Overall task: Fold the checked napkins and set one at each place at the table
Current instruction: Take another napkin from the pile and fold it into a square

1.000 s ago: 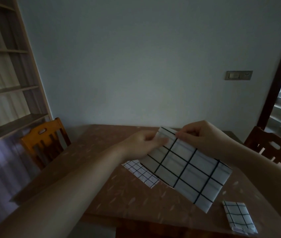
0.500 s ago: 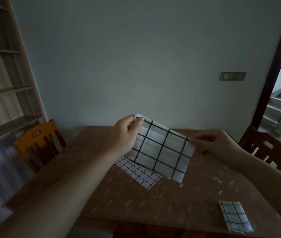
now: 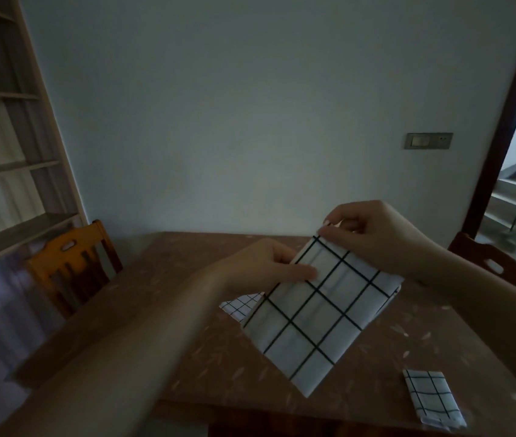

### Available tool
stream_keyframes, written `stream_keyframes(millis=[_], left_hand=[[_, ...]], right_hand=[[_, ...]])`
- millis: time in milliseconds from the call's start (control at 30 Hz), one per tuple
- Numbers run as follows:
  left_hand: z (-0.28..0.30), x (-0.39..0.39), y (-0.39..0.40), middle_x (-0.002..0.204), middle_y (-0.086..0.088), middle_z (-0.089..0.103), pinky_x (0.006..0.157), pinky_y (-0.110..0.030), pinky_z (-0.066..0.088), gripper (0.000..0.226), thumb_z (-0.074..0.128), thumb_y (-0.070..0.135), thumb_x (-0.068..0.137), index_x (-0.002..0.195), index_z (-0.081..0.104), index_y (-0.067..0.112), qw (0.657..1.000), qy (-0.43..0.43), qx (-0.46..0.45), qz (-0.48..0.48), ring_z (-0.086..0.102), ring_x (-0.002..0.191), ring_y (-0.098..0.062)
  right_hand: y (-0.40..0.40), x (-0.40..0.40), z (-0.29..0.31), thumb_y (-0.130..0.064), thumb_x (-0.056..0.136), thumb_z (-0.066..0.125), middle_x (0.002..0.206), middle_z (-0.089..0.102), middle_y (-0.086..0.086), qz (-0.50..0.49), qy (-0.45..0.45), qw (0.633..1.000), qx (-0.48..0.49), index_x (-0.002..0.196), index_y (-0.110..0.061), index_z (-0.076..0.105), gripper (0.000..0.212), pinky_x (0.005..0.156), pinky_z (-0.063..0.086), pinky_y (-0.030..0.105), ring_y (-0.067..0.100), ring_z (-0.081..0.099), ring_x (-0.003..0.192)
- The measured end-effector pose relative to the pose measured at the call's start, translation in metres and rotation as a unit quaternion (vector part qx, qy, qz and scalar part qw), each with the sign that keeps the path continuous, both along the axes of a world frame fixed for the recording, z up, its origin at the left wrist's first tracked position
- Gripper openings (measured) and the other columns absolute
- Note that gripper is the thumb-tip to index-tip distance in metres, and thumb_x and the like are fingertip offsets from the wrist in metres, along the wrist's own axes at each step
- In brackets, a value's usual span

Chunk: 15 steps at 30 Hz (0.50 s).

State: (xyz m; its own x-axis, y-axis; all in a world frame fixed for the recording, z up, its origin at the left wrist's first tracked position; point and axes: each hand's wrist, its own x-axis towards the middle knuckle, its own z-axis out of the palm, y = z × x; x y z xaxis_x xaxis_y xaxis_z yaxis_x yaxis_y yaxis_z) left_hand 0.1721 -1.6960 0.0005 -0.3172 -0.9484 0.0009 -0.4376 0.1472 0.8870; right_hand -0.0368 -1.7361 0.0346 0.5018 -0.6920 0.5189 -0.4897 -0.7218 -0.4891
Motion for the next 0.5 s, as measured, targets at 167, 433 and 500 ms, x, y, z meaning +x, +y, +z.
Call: stream_keyframes(millis=[167,433,500], left_hand=[[-0.002,0.005,-0.002,0.090,0.001,0.078,0.083,-0.031,0.058,0.012,0.070,0.030,0.088,0.085,0.078,0.021,0.999,0.002,-0.031,0.029,0.074,0.086,-0.016],[-0.019,0.004,-0.002,0.088,-0.023,0.071,0.077,-0.034,0.057,0.031,0.065,0.026,0.090,0.090,0.070,-0.004,0.970,0.172,-0.089,0.145,0.069,0.077,-0.023],[-0.022,0.002,-0.002,0.085,-0.018,0.070,0.069,-0.028,0.055,0.029,0.064,0.026,0.091,0.091,0.071,-0.003,0.972,0.170,-0.087,0.136,0.068,0.075,-0.020]], right_hand=[[0.001,-0.008,-0.008,-0.049,0.080,0.069,0.049,0.053,0.004,-0.013,-0.031,0.999,0.011,0.079,-0.025,0.071,0.024,0.047,0.033,0.017,0.013,0.041,0.043],[0.011,-0.010,-0.045,-0.039,0.082,0.062,0.075,0.069,0.014,0.048,-0.256,0.890,0.373,0.088,0.002,0.069,0.041,0.054,0.056,0.029,0.020,0.066,0.060],[0.005,-0.009,-0.048,-0.028,0.090,0.062,0.066,0.060,0.012,0.012,-0.265,0.916,0.302,0.080,0.010,0.063,0.039,0.050,0.051,0.022,0.016,0.060,0.053]])
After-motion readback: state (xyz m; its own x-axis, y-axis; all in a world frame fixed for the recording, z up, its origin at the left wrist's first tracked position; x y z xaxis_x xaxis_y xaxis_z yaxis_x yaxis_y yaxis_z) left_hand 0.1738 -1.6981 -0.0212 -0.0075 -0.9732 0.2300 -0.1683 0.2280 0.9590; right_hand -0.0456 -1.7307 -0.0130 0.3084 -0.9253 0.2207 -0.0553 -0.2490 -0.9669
